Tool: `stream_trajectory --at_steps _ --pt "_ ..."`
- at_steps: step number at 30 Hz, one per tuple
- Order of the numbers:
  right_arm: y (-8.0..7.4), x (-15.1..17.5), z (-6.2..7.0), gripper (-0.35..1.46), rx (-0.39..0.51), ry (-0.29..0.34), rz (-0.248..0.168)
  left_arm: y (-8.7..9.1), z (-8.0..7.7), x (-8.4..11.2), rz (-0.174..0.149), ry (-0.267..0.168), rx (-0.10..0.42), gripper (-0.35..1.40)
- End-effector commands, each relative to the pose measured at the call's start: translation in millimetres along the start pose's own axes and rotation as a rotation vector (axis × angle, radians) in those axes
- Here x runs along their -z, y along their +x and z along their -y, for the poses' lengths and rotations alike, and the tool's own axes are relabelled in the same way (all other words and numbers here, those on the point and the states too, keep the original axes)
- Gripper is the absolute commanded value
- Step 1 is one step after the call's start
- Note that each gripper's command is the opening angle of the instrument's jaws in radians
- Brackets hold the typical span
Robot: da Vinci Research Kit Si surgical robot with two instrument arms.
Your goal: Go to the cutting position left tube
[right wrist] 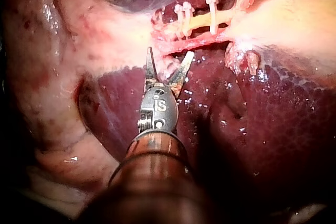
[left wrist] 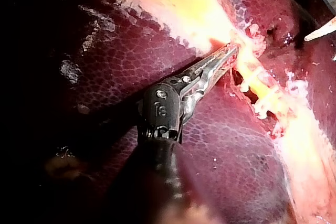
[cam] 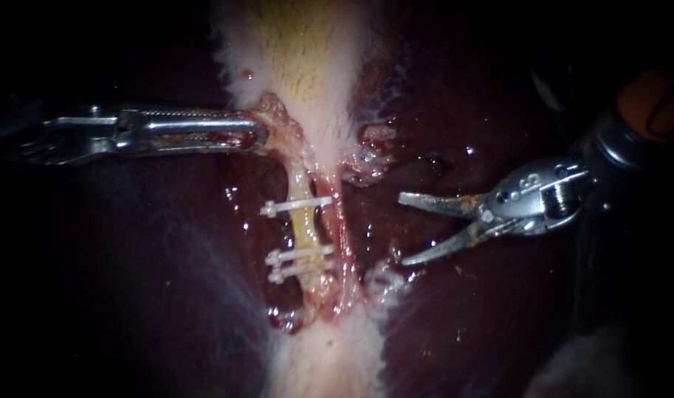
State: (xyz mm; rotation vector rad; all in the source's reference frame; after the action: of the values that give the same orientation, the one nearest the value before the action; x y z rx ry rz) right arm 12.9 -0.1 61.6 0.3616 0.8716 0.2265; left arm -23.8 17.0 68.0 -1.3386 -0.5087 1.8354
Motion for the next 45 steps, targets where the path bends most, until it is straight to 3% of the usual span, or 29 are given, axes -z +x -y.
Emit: stream_trajectory --at_steps 1,5,12,19,26,30,45 --pt "0.0 0.0 0.0 1.43 0.0 0.0 0.0 0.2 -0.1 0.5 0.001 -0.003 0.006 -0.35" --pt "0.0 0.0 0.0 1.43 0.0 0.0 0.0 1.7 -0.8 3.1 0.009 -0.019 0.015 -0.35" --pt "0.1 -0.2 0.0 1.43 -0.001 -0.001 0.0 4.9 -3.1 7.3 -0.025 -0.014 0.041 -0.35" --pt "1.4 -2.5 0.4 1.43 -0.006 0.039 0.0 4.4 -3.5 7.0 -0.027 -0.012 0.037 -0.35" --pt "2.5 -7.6 1.1 1.43 -0.001 0.125 -0.009 4.3 -3.8 6.9 -0.027 -0.011 0.036 -0.35" --pt "2.5 -9.7 1.1 1.43 0.019 0.141 -0.012 4.3 -4.0 6.9 -0.027 -0.011 0.036 -0.35" --pt "1.0 -13.3 -1.6 1.45 0.022 0.149 -0.008 4.4 -4.7 7.1 -0.027 -0.011 0.03 -0.35"
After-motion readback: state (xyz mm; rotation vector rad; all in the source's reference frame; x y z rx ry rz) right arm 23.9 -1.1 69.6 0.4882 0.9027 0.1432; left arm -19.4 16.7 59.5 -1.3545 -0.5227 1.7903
